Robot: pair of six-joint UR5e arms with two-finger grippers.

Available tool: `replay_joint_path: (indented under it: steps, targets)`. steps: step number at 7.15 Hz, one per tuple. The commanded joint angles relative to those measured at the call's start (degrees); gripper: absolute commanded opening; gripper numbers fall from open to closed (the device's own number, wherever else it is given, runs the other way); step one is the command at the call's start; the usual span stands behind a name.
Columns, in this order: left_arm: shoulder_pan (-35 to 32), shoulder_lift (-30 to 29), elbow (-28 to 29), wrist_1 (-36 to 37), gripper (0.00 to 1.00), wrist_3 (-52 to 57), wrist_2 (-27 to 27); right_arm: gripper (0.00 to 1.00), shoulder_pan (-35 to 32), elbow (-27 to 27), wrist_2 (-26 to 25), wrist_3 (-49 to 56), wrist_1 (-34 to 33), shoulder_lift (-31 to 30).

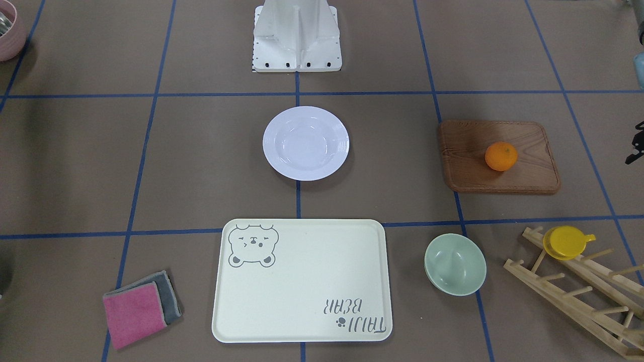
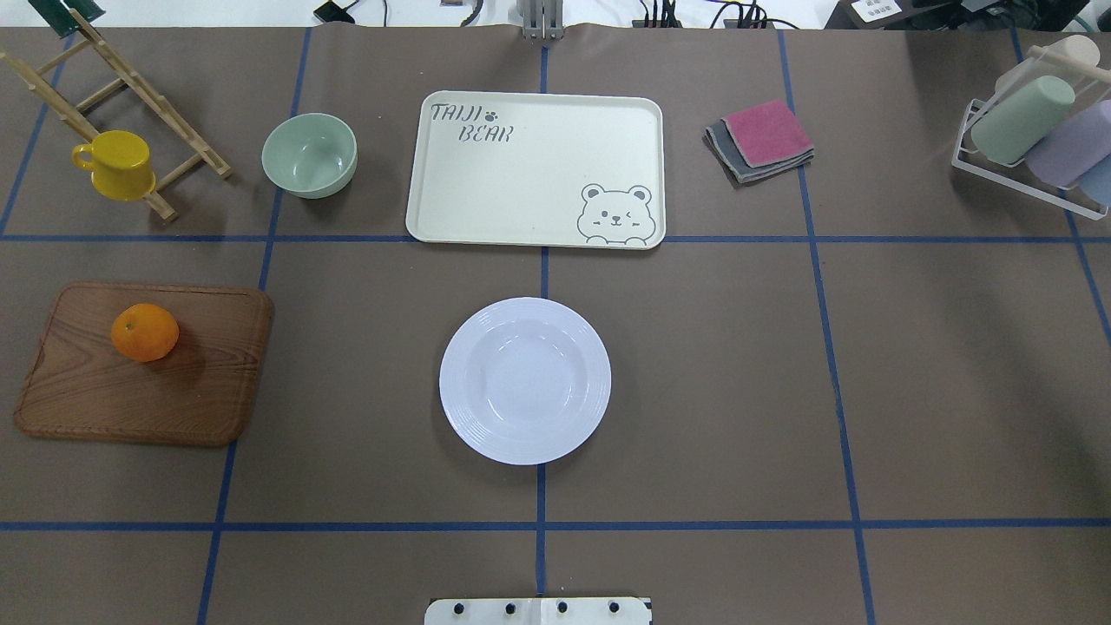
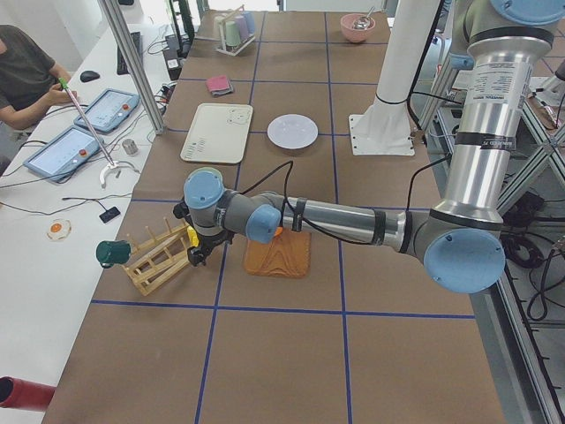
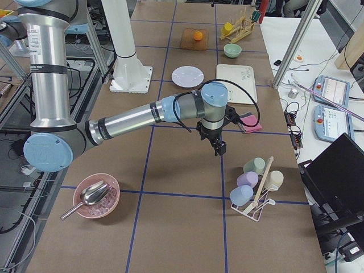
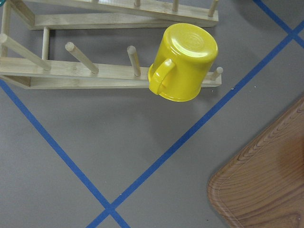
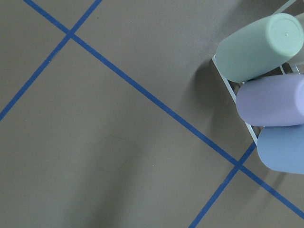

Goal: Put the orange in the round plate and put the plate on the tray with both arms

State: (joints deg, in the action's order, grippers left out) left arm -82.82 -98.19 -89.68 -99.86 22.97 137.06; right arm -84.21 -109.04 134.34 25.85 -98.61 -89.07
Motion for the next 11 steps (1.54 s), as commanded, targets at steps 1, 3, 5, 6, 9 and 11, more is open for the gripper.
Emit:
replay_joint_path:
  steps: [1,3,5,6,9,11]
  targets:
    - [-2.78,-0.95,-2.16,6.77,1.00,0.23,0.22,1.00,0.89,1.01,-0.31,-0.18,0.00,-0.32]
    - [-2.87,-0.26,-2.17,6.35,1.00,0.23,0.22,1.00,1.07,2.16,-0.31,0.08,0.00,-0.41]
    - [-2.96,-0.16,-2.17,6.95,1.00,0.14,0.31,1.00,1.16,2.07,-0.22,0.17,0.00,-0.32]
    - [-3.05,-0.08,-1.82,7.13,1.00,-0.03,2.92,1.00,1.16,2.07,-0.31,-0.09,0.00,-0.32]
    - [-3.93,-0.07,-1.73,8.72,1.00,-9.49,3.30,1.00,1.16,1.81,-0.22,-0.71,0.00,0.12]
    - [-4.10,-0.07,-1.73,8.89,1.00,-14.23,3.21,1.00,1.16,1.72,-0.22,-4.89,0.00,0.47]
